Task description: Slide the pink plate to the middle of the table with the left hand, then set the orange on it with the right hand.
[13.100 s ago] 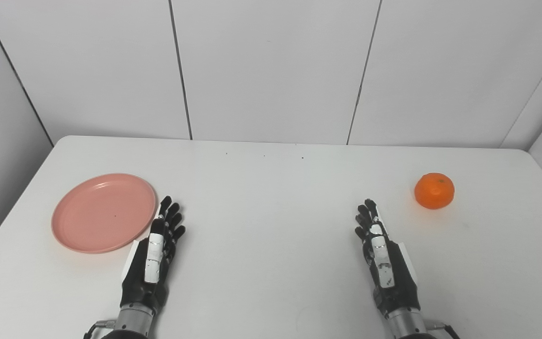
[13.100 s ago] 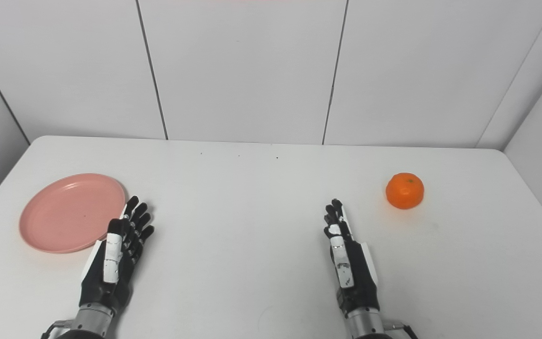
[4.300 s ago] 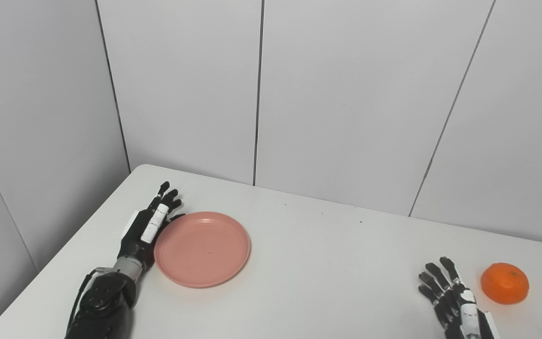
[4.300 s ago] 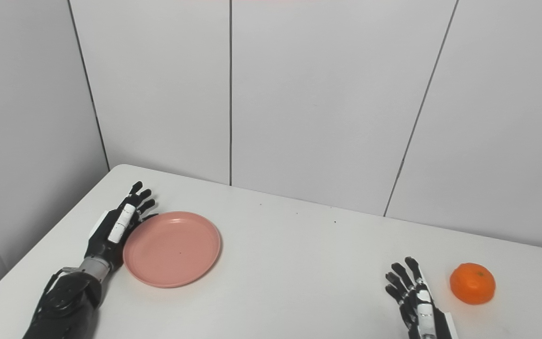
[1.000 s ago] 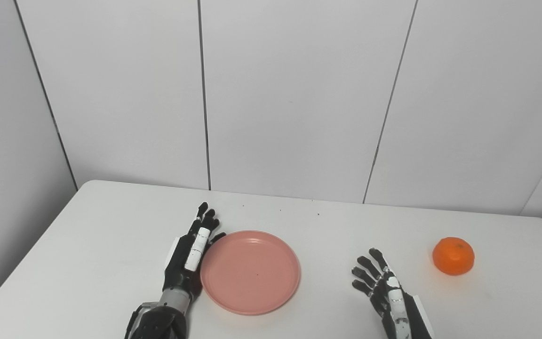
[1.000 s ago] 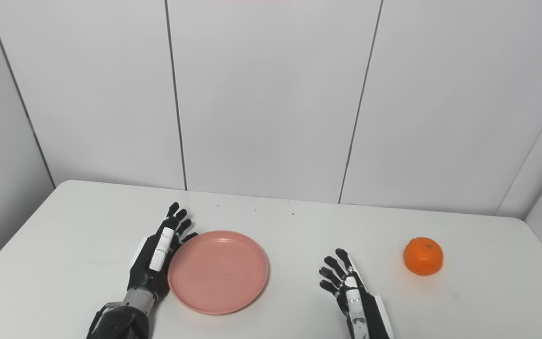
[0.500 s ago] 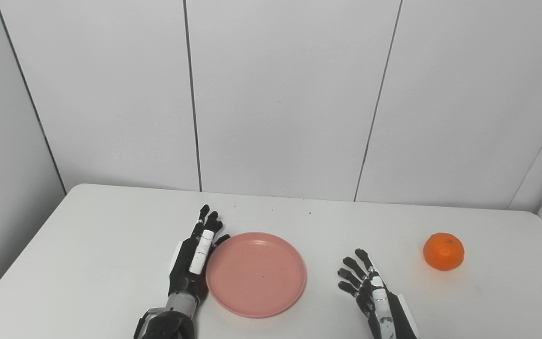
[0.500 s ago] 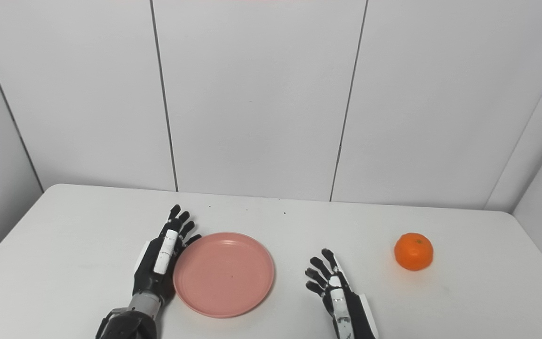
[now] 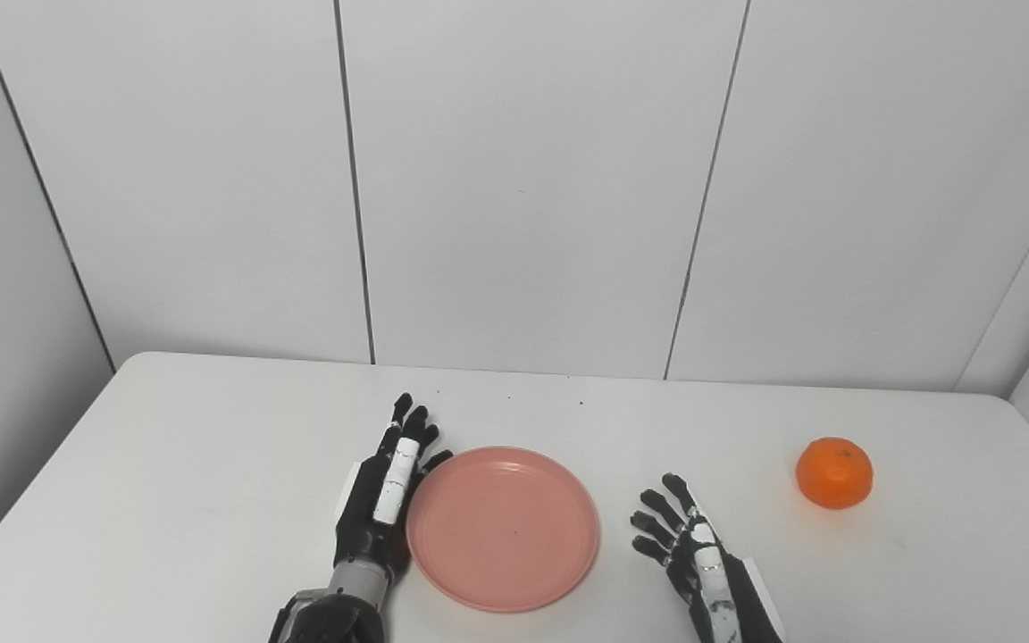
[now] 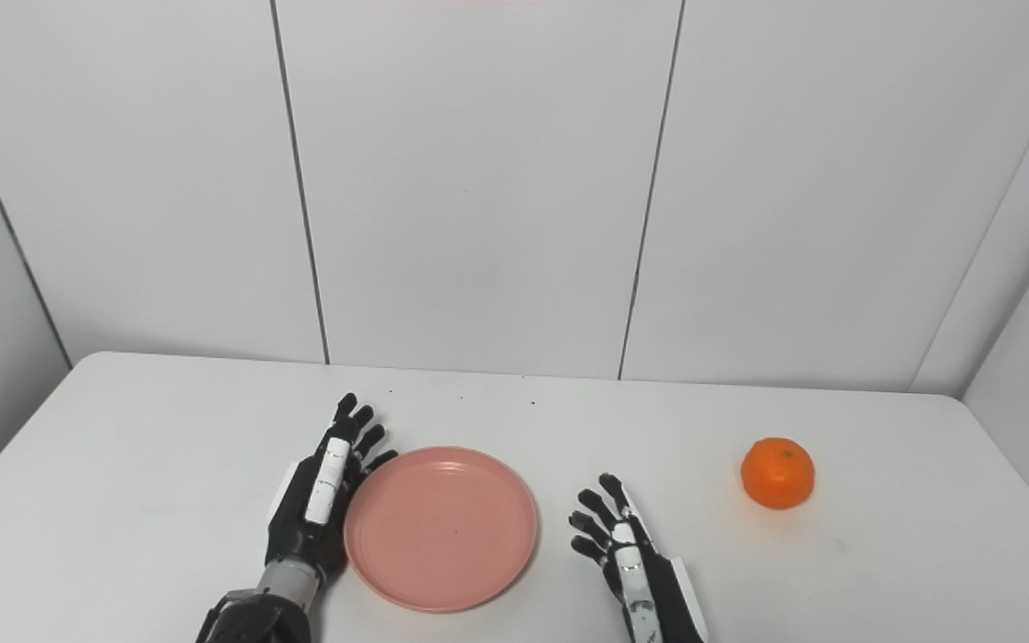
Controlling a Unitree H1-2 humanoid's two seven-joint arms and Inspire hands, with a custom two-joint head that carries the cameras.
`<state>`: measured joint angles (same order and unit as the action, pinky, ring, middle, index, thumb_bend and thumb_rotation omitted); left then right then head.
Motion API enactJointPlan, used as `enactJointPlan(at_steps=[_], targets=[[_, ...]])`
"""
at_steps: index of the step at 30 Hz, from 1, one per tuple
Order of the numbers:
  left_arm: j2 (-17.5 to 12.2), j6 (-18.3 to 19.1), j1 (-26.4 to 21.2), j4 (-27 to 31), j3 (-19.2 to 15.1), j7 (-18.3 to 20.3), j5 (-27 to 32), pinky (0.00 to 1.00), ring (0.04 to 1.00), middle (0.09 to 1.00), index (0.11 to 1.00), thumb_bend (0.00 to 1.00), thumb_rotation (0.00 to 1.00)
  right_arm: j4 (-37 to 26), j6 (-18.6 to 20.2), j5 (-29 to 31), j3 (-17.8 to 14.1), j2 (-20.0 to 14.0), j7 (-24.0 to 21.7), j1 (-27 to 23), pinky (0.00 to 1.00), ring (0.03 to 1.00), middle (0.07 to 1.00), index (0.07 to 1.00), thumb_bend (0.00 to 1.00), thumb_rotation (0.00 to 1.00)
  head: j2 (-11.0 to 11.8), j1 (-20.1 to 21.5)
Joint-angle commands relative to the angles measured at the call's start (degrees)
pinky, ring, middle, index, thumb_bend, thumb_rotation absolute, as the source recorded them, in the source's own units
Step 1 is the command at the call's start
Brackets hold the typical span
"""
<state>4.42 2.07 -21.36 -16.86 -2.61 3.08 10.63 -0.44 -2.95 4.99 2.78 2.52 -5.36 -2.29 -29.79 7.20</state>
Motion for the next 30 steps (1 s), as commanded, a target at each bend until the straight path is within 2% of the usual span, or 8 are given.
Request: enactJointPlan(at_steps=[1, 15, 23, 28, 30], targets=[[0.71, 1.47, 0.01, 0.73, 0.81, 0.16, -0.28, 0.85, 0.967, 0.988, 1.0, 0.9, 0.77, 1.43, 1.06, 0.12, 0.21, 0.49, 0.36, 2.4, 0.83, 0.852, 0.892, 0.944, 0.86, 1.0, -0.16, 0.15], [1.77, 3.14, 0.31, 2.03, 2.56, 0.47, -0.04, 0.86, 0.966, 0.981, 1.0, 0.87, 0.77, -0.03, 2.42, -0.52, 0.31, 0.71, 0.54, 2.92, 0.82, 0.849, 0.89, 0.945, 0.86, 1.0, -1.55, 2.37], [1.03, 2.83, 0.32, 1.55, 2.51, 0.72, -0.27, 0.88, 0.97, 0.978, 1.0, 0.88, 0.78, -0.52, 2.69, -0.83, 0.52, 1.03, 0.82, 2.93, 0.82, 0.855, 0.896, 0.949, 0.86, 1.0, -1.8, 2.73], [0.4, 2.68, 0.49, 1.35, 2.3, 0.93, -0.26, 0.87, 0.969, 0.987, 1.0, 0.88, 0.78, -0.08, 1.26, -2.85, 0.94, 1.21, 2.34, 2.71, 0.81, 0.854, 0.893, 0.947, 0.86, 1.0, -1.6, 3.29], [0.25, 2.74, 0.59, 1.37, 2.31, 1.01, -0.22, 0.86, 0.965, 0.989, 1.0, 0.9, 0.78, 0.07, -0.31, -4.84, 1.05, 1.45, 3.81, 2.81, 0.83, 0.892, 0.915, 0.942, 0.88, 1.0, -1.61, 3.42]])
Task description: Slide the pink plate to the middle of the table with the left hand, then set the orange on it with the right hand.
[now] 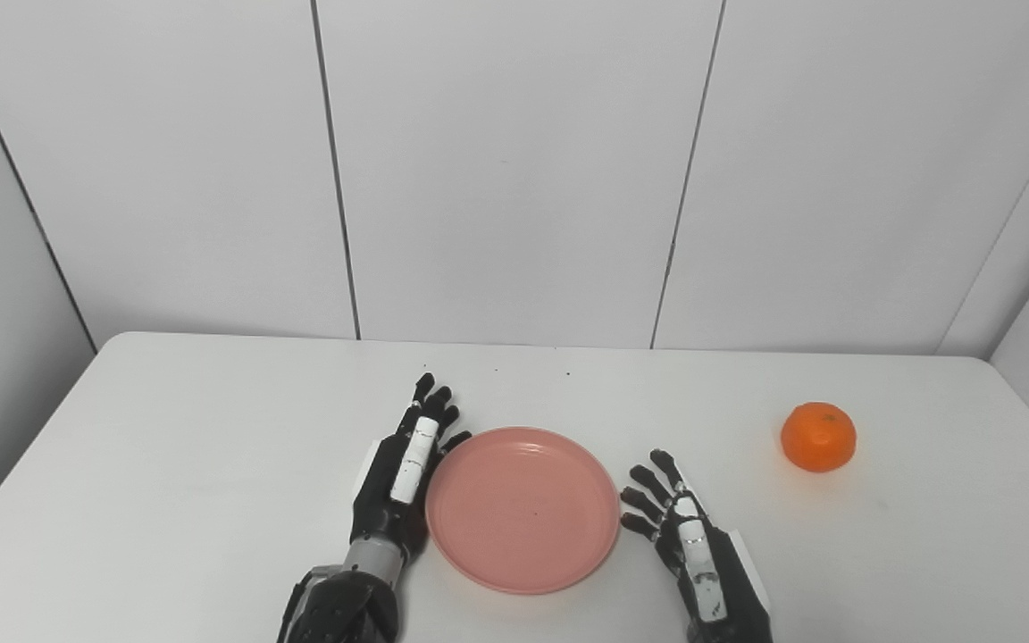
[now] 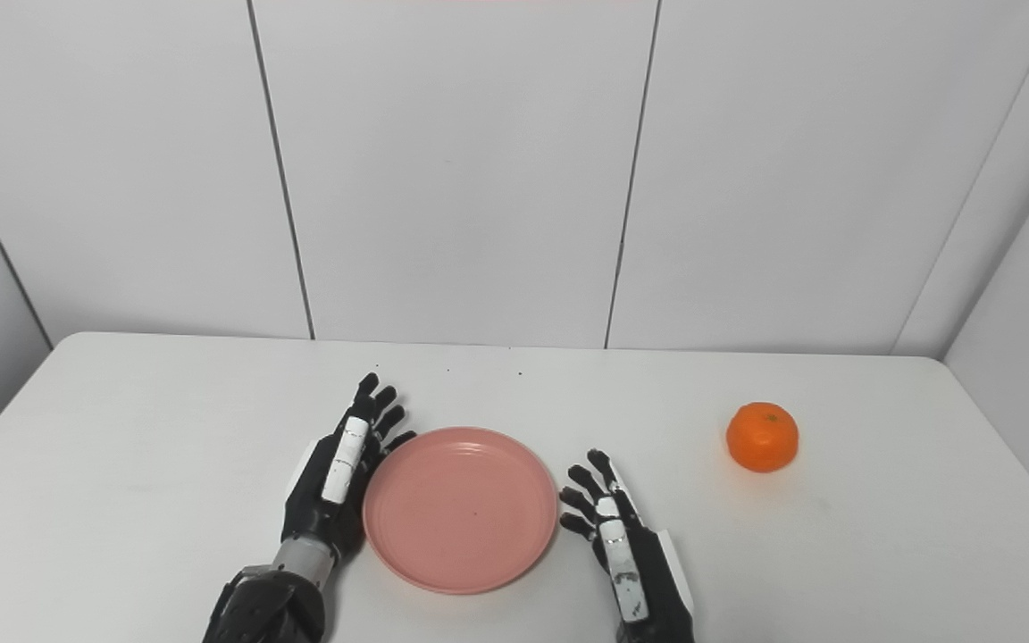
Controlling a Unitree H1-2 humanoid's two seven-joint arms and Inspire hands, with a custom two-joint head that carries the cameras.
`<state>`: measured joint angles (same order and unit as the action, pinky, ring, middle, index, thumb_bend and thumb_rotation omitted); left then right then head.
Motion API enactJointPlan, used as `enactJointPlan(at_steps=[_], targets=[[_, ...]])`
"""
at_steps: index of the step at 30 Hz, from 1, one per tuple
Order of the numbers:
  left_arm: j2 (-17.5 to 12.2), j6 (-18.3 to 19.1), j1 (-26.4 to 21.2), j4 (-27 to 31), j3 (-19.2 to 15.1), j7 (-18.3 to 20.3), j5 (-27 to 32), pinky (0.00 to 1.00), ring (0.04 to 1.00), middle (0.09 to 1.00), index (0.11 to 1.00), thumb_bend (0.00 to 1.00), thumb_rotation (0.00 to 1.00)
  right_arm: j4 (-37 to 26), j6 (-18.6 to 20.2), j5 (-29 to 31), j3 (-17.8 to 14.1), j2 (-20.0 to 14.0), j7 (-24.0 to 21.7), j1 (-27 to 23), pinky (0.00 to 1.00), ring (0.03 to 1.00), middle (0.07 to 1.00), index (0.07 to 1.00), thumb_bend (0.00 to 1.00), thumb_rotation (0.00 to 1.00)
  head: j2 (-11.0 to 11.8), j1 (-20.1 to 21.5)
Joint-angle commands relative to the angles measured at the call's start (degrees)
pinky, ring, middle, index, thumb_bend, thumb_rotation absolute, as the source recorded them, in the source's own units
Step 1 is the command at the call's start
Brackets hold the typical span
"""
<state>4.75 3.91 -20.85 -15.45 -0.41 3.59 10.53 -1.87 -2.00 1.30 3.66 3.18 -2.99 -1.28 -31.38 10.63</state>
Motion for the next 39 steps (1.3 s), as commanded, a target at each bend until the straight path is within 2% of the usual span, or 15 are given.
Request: enactJointPlan(at_steps=[1, 11, 19, 24, 30, 33, 36, 39], targets=[[-0.15, 0.91, 0.12, -0.02, 0.15, 0.51, -0.18, 0.86, 0.965, 0.989, 1.0, 0.9, 0.78, 1.54, -1.97, -2.2, 0.15, 0.95, 2.18, 1.89, 0.84, 0.896, 0.918, 0.941, 0.88, 1.0, -0.07, 0.11], [-0.73, 0.54, 0.18, -0.37, 0.11, 1.15, -0.35, 0.84, 0.96, 0.989, 1.0, 0.89, 0.78, 3.29, -10.54, -10.52, 0.17, 1.58, 8.82, 1.72, 0.99, 0.993, 0.992, 0.978, 0.85, 1.0, -0.1, 1.44], [-0.8, 0.5, 0.12, -0.69, -0.24, 1.56, -0.07, 0.84, 0.961, 0.987, 1.0, 0.89, 0.78, 4.11, -11.87, -11.61, -0.06, 2.17, 10.57, 1.41, 1.0, 1.0, 1.0, 0.989, 0.85, 1.0, 0.19, 2.46], [-1.16, 0.15, 0.03, -1.01, -0.29, 2.0, -0.09, 0.85, 0.966, 0.991, 1.0, 0.9, 0.78, 4.91, -14.89, -12.09, 0.46, 1.85, 11.05, 1.18, 1.0, 0.99, 0.997, 0.996, 0.8, 1.0, 0.5, 3.93], [-1.3, 0.87, 0.0, -0.95, -0.99, 2.05, 0.54, 0.85, 0.965, 0.991, 1.0, 0.91, 0.78, 3.42, -18.68, -13.71, 1.33, 1.54, 11.31, 1.49, 0.96, 0.957, 0.966, 0.971, 0.75, 1.0, 0.77, 4.42], [-1.02, 1.35, 0.11, -0.77, -1.6, 1.94, 1.38, 0.86, 0.963, 0.988, 1.0, 0.94, 0.76, 0.47, -18.94, -14.8, 1.36, 0.36, 10.83, 1.26, 0.92, 0.921, 0.944, 0.961, 0.73, 1.0, 0.85, 4.32], [-1.09, 1.41, 0.19, -0.59, -1.45, 2.05, 0.96, 0.85, 0.962, 0.987, 1.0, 0.94, 0.76, -2.44, -19.42, -18.3, 0.35, -0.91, 12.16, 0.17, 0.84, 0.863, 0.909, 0.921, 0.76, 1.0, 0.85, 4.32], [-1.36, 1.0, 0.09, -0.93, -1.26, 2.41, 0.74, 0.84, 0.961, 0.988, 1.0, 0.93, 0.77, -5.8, -17.27, -21.72, -0.67, -2.83, 11.65, -1.3, 0.82, 0.872, 0.906, 0.914, 0.77, 1.0, 1.13, 4.75]])
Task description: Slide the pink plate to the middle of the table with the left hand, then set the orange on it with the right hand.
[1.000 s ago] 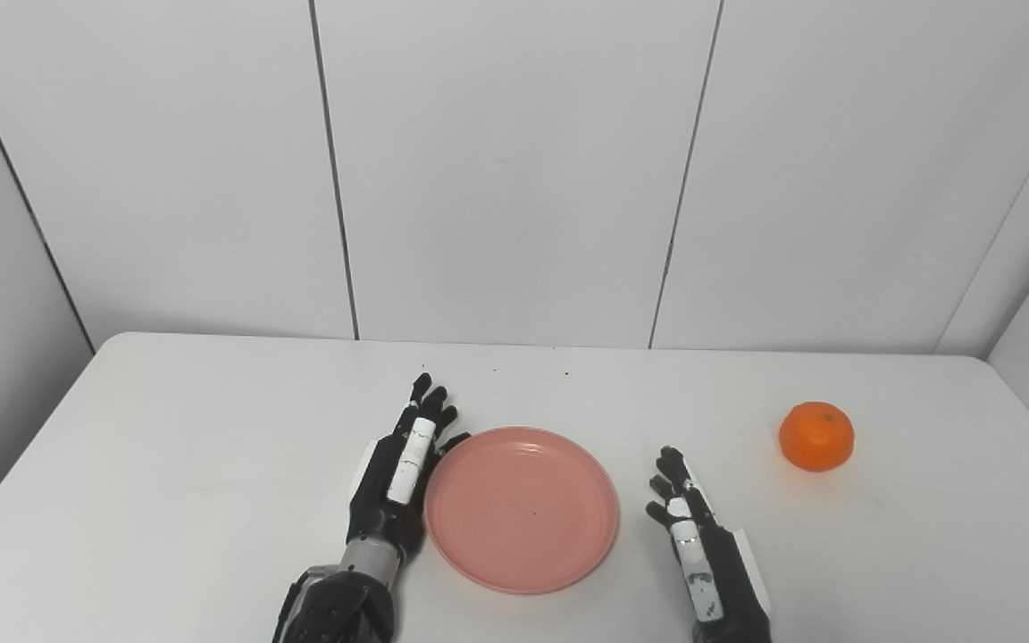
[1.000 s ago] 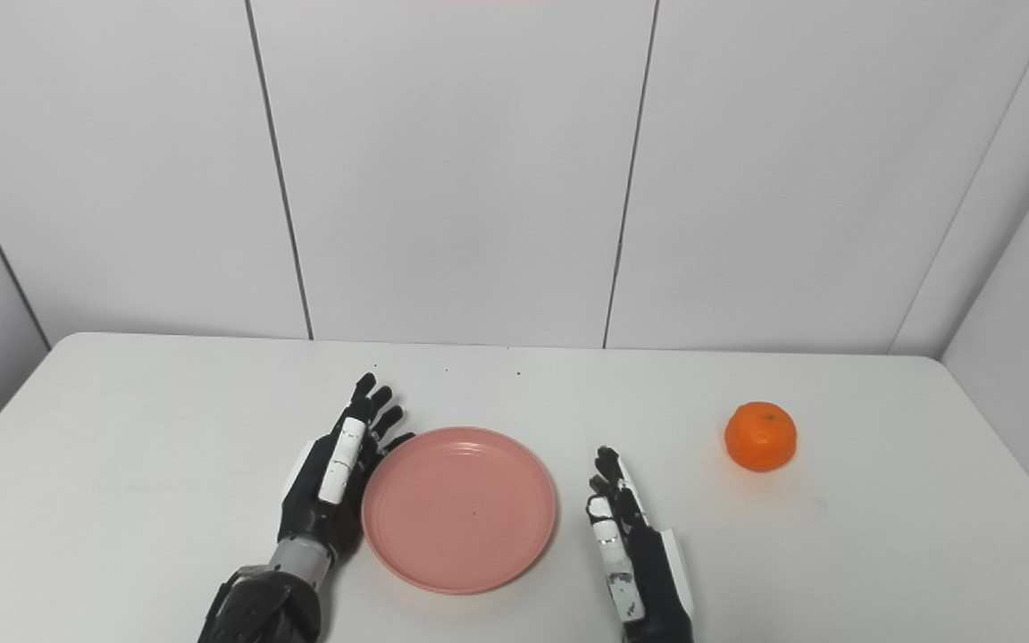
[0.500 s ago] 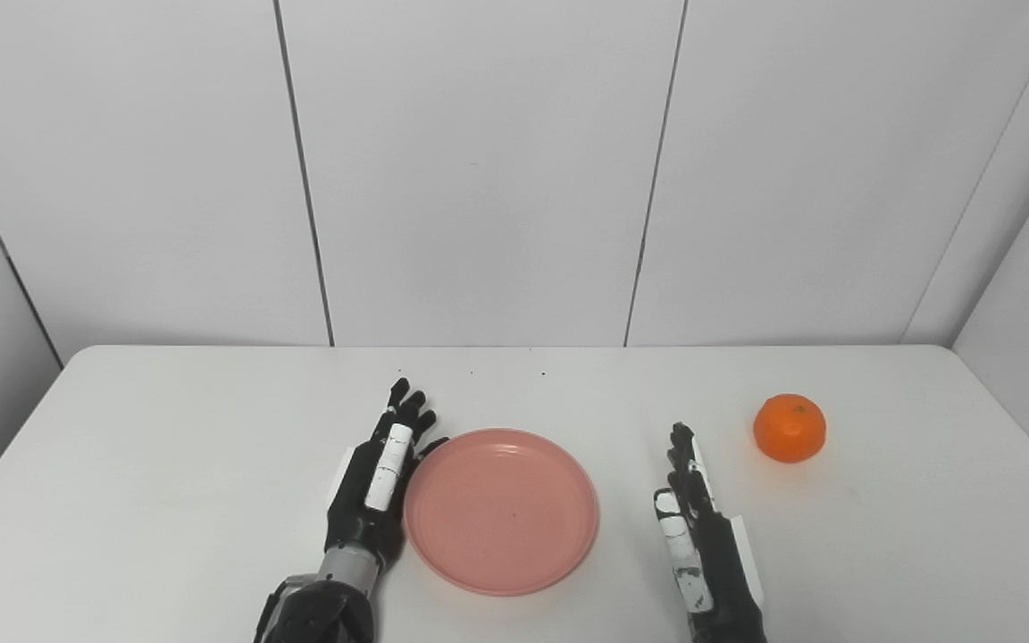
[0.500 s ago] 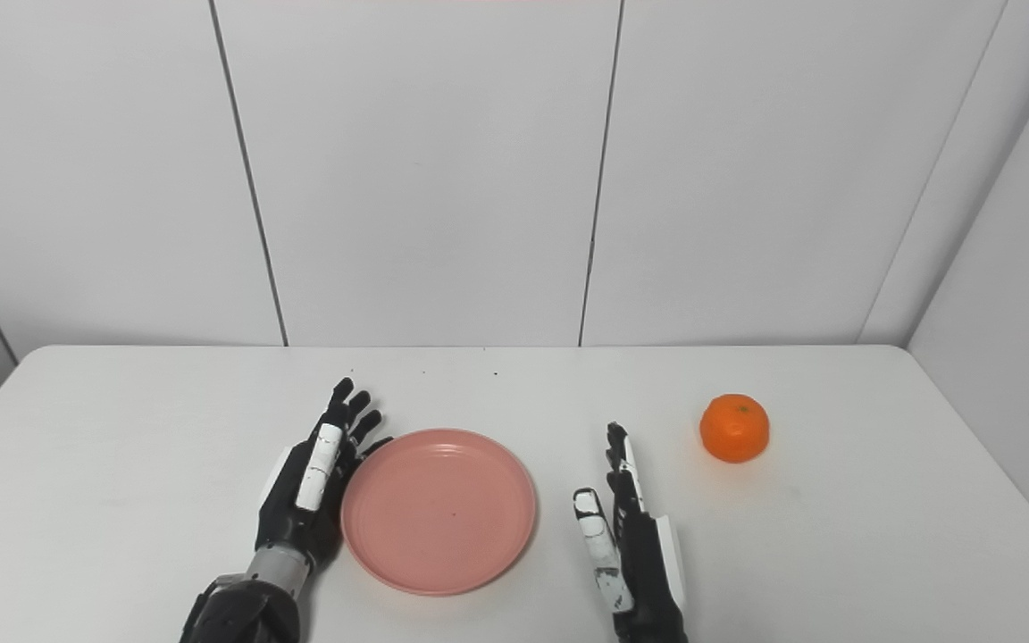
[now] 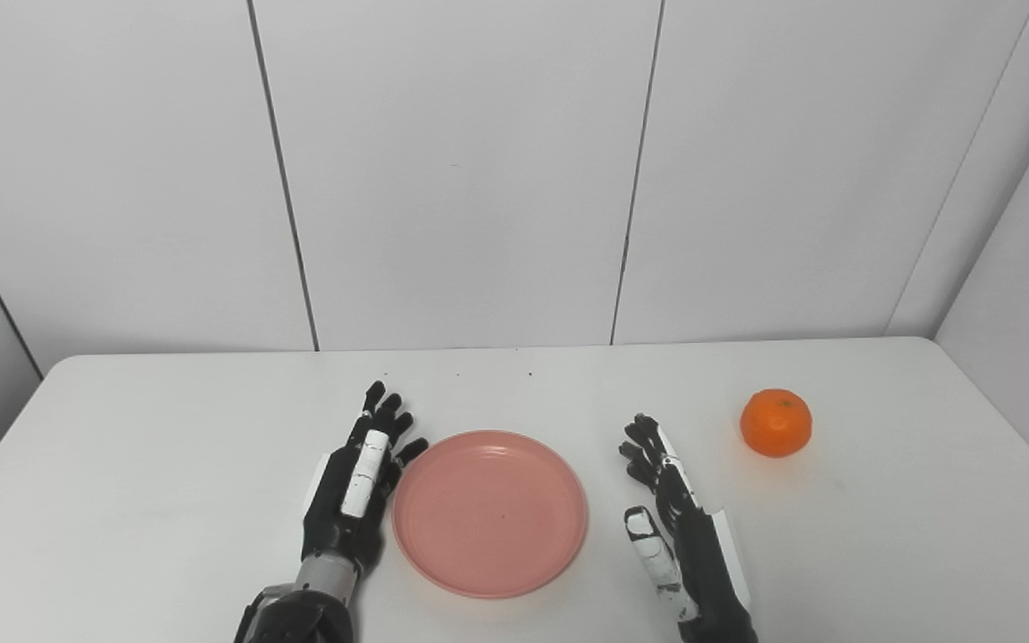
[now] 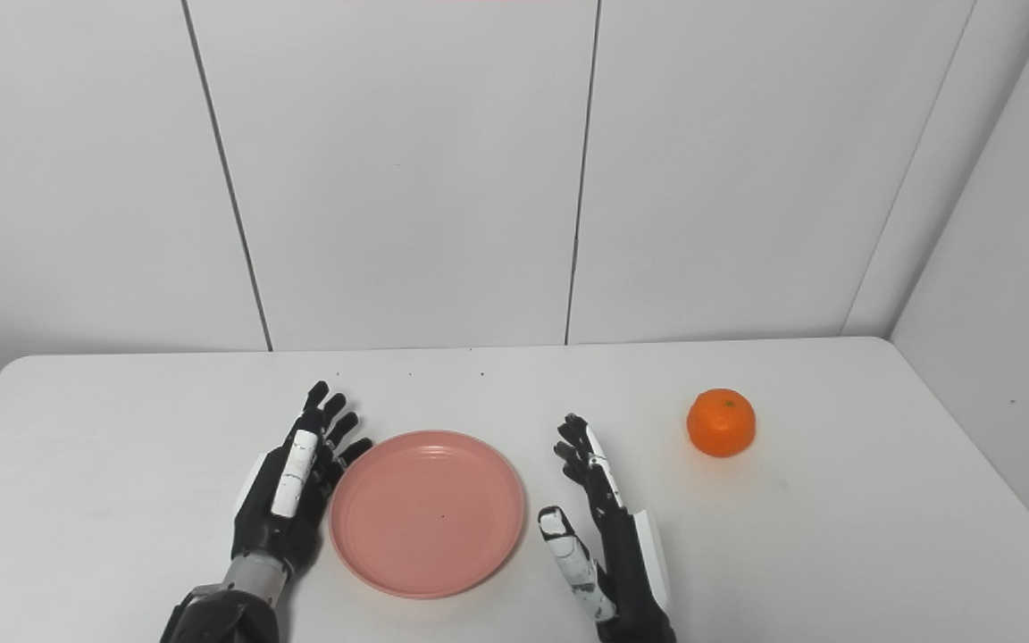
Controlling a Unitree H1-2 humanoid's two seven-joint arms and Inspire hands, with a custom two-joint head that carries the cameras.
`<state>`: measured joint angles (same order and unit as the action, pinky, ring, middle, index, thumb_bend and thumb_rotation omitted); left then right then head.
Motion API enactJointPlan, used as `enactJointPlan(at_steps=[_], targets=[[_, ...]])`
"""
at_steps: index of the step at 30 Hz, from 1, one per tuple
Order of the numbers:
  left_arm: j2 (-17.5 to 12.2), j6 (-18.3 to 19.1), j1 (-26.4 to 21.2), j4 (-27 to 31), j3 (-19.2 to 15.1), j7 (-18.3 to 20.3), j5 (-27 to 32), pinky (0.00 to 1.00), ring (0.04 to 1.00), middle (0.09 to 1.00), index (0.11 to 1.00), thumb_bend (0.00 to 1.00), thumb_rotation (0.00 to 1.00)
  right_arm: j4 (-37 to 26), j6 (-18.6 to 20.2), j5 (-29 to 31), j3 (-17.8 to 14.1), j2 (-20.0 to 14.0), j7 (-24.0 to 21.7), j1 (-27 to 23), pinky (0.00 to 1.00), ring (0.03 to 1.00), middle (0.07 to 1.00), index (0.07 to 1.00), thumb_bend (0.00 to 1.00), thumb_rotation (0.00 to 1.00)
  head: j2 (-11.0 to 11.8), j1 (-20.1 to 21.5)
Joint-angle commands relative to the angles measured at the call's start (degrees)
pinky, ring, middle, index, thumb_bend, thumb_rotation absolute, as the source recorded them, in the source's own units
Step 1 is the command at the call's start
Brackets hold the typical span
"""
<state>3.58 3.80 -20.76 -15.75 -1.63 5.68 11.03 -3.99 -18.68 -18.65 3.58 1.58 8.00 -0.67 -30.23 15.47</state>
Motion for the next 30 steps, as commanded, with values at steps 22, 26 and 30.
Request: enactJointPlan(at_steps=[22, 26, 30], targets=[[-0.04, -0.47, -0.57, -3.52, -0.82, 1.12, 0.45, 0.86, 0.968, 0.991, 1.0, 0.98, 0.77, -4.62, 13.09, -33.43, -5.28, -18.18, 3.28, -16.25, 0.8, 0.82, 0.818, 0.8, 0.86, 1.0, 1.08, 0.94], [0.04, -0.65, -0.62, -3.76, -0.93, 1.05, 0.39, 0.84, 0.964, 0.99, 1.0, 0.98, 0.77, -2.48, 15.56, -38.06, -4.19, -19.98, 3.14, -17.97, 0.85, 0.838, 0.814, 0.789, 0.86, 1.0, 1.06, 0.91], [0.14, -1.0, -0.64, -3.97, -0.99, 1.19, 0.45, 0.85, 0.965, 0.993, 1.0, 0.98, 0.77, 1.1, 17.04, -39.35, -3.32, -21.16, 3.26, -19.61, 0.82, 0.833, 0.816, 0.804, 0.86, 1.0, 1.17, 0.84]])
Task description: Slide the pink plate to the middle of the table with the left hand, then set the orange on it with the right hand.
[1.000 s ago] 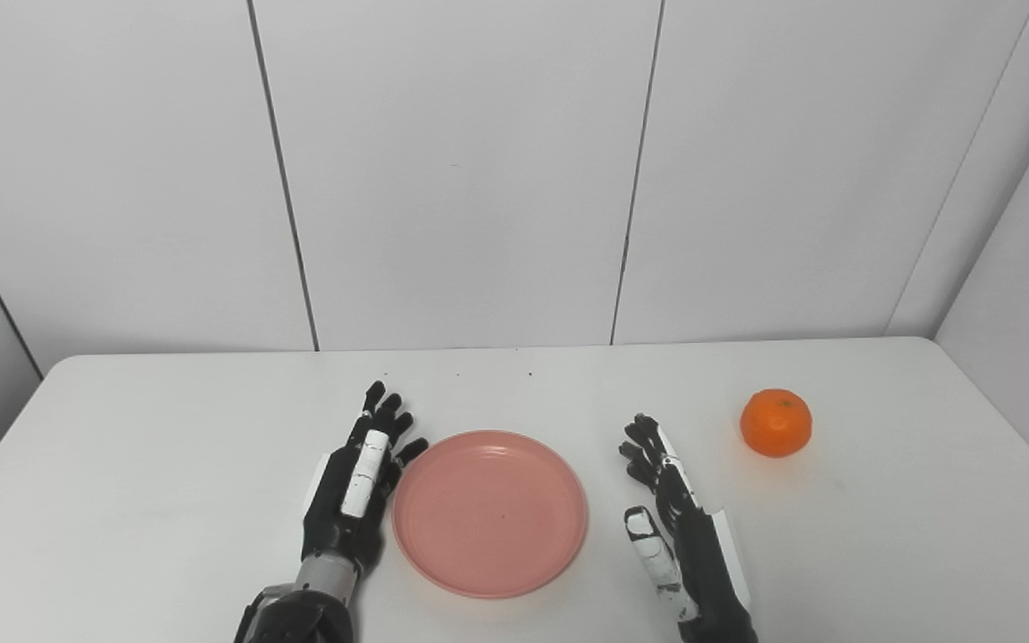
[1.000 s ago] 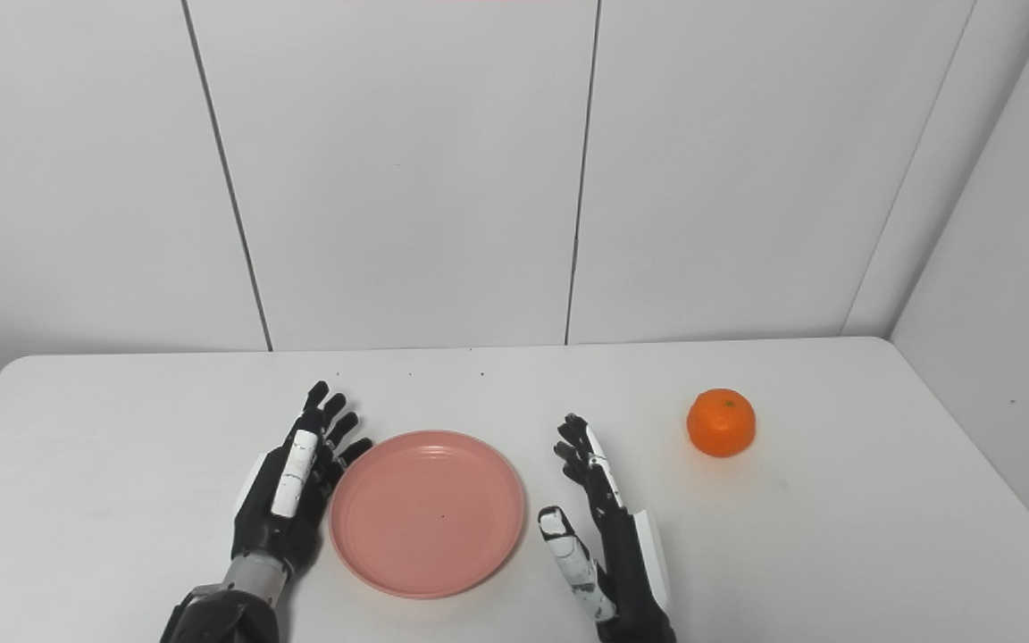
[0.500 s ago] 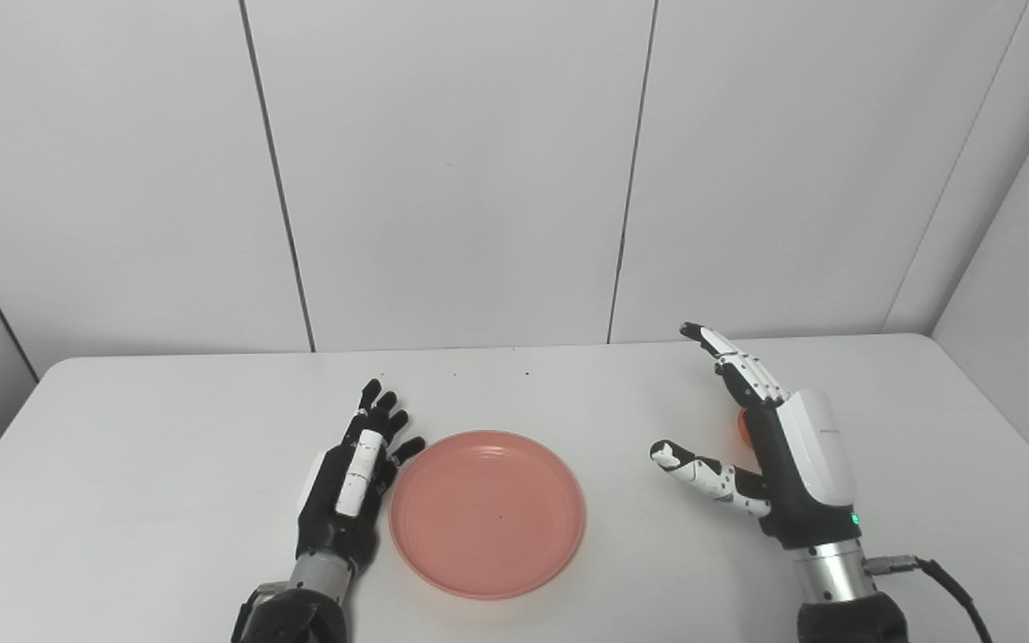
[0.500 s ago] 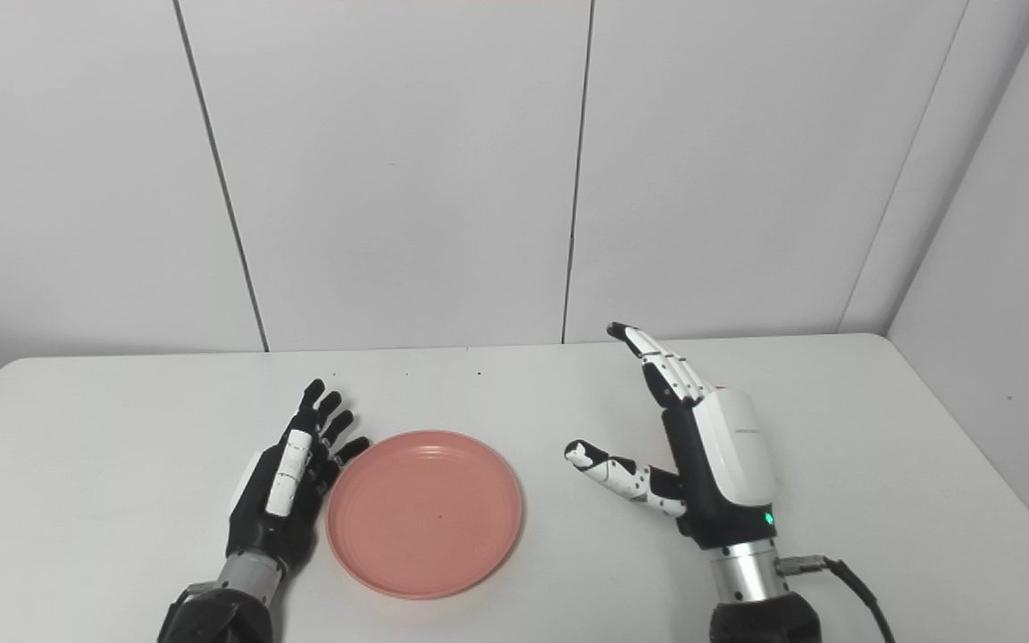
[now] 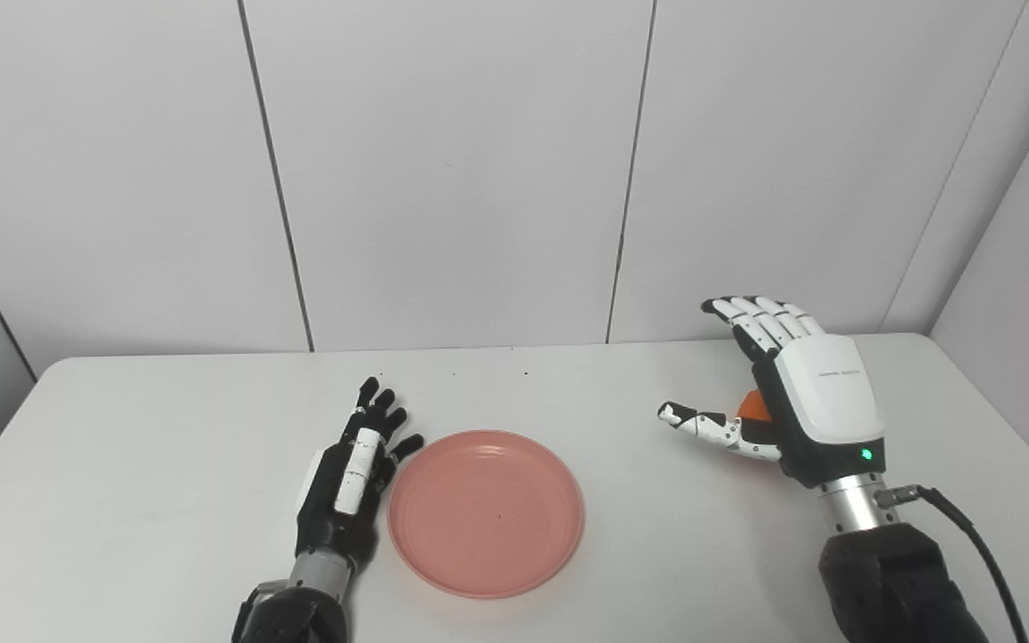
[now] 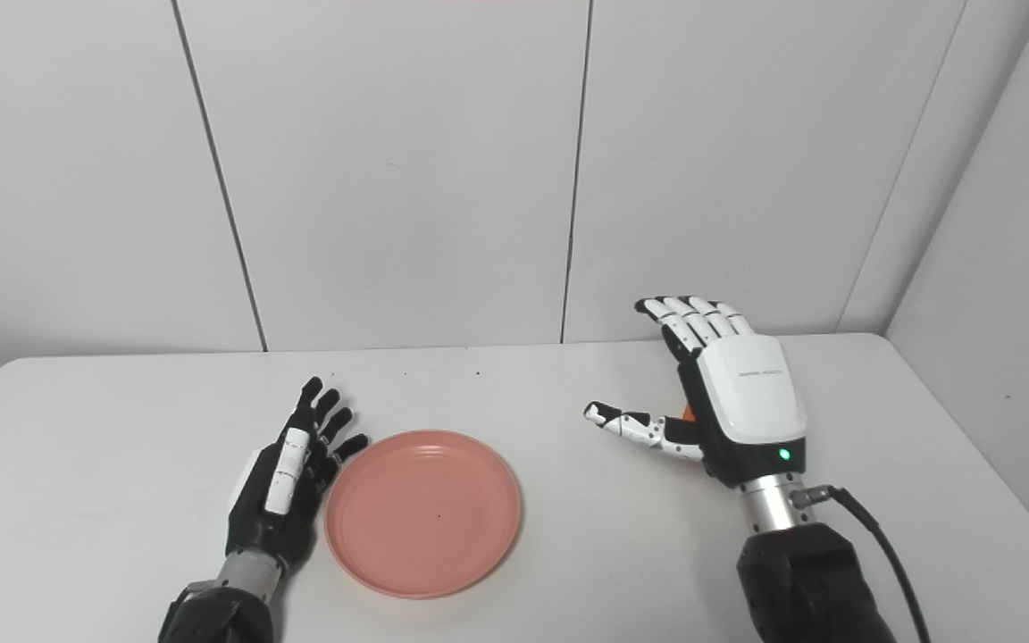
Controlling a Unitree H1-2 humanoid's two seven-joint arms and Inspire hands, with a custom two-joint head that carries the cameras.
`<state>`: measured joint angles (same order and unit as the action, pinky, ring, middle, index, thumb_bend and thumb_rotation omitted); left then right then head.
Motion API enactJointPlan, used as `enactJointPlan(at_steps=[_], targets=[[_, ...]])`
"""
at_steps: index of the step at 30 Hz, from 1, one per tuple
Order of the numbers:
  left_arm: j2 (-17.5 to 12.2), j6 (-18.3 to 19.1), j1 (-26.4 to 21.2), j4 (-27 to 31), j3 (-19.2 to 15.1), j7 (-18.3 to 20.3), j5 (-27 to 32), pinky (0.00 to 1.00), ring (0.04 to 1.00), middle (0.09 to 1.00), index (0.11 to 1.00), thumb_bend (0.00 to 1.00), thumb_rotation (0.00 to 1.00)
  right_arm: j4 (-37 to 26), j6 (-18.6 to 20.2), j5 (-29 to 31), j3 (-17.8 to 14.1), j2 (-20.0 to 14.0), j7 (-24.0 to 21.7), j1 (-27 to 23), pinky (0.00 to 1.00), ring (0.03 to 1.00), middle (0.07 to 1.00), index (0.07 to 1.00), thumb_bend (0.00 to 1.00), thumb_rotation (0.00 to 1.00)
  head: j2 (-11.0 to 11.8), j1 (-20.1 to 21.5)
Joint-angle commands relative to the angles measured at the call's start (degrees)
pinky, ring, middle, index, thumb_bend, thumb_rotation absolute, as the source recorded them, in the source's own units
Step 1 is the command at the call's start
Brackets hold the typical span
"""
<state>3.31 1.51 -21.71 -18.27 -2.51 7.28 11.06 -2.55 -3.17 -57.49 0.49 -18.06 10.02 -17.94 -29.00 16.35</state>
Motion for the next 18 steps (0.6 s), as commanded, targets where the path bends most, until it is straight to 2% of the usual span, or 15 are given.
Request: enactJointPlan(at_steps=[1, 9, 18], targets=[[0.43, 1.22, 0.32, -1.48, -0.11, -0.36, 0.42, 0.85, 0.967, 0.994, 1.0, 0.98, 0.77, 0.32, 2.29, -0.85, -0.02, -1.72, 0.74, -2.72, 0.81, 0.833, 0.816, 0.809, 0.86, 1.0, -0.08, -0.07], [0.7, 1.33, 0.29, -1.51, -0.11, -0.44, 0.36, 0.84, 0.965, 0.988, 1.0, 0.97, 0.77, 6.66, 5.78, -0.92, 1.71, -5.05, -3.82, -6.47, 0.79, 0.807, 0.81, 0.817, 0.87, 0.98, 0.03, -0.38], [0.68, 1.61, 0.77, -0.64, 0.08, -0.37, 0.05, 0.85, 0.966, 0.99, 1.0, 0.95, 0.78, 14.02, 7.02, 0.84, 3.52, -7.76, -4.7, -9.8, 0.76, 0.791, 0.81, 0.814, 0.88, 0.94, -0.31, -0.57]])
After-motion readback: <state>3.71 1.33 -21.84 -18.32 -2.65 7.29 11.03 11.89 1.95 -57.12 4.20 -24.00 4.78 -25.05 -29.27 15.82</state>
